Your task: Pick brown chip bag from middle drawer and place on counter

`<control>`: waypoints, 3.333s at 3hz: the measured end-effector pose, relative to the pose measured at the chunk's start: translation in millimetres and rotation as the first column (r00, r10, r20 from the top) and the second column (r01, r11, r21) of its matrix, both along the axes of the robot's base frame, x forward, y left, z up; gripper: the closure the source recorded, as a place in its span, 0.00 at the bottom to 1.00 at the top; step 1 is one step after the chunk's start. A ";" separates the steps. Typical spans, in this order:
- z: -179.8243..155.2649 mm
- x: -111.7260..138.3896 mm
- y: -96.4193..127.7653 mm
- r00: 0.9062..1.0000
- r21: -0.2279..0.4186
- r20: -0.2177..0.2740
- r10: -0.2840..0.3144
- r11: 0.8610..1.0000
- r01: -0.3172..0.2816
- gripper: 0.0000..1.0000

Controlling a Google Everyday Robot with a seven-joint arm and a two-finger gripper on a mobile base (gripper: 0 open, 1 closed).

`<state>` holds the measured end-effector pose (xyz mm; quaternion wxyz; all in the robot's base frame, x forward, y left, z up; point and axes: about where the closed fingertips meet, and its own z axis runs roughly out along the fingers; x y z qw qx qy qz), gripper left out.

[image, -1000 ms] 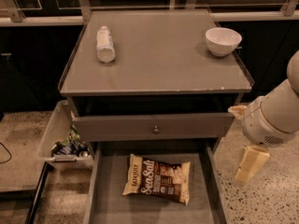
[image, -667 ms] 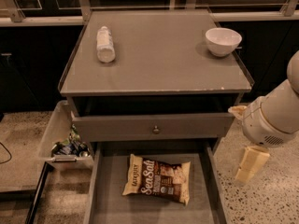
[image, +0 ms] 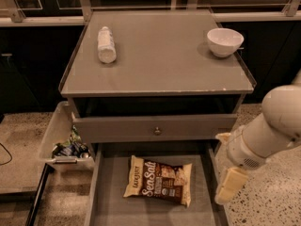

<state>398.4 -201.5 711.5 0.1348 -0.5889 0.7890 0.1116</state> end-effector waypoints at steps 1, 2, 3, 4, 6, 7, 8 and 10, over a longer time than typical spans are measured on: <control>-63.9 7.2 15.5 1.000 0.055 0.005 -0.002 0.998 0.002 0.00; -122.5 13.4 23.6 0.999 0.099 -0.051 -0.012 0.995 0.017 0.00; -122.6 13.4 23.6 0.999 0.099 -0.051 -0.012 0.995 0.017 0.00; -144.6 13.3 29.1 0.998 0.135 -0.056 -0.017 0.991 0.024 0.00; -217.7 26.4 67.9 0.998 0.208 0.054 0.028 0.977 -0.039 0.00; -249.5 35.0 88.6 0.990 0.250 0.129 0.050 0.965 -0.081 0.00; -249.5 35.1 88.6 0.990 0.250 0.130 0.050 0.965 -0.081 0.00; -290.1 54.9 97.0 0.980 0.258 0.193 0.044 0.962 -0.094 0.00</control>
Offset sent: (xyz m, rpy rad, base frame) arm 0.0245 0.0294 -0.1791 0.1384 0.0957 -0.0308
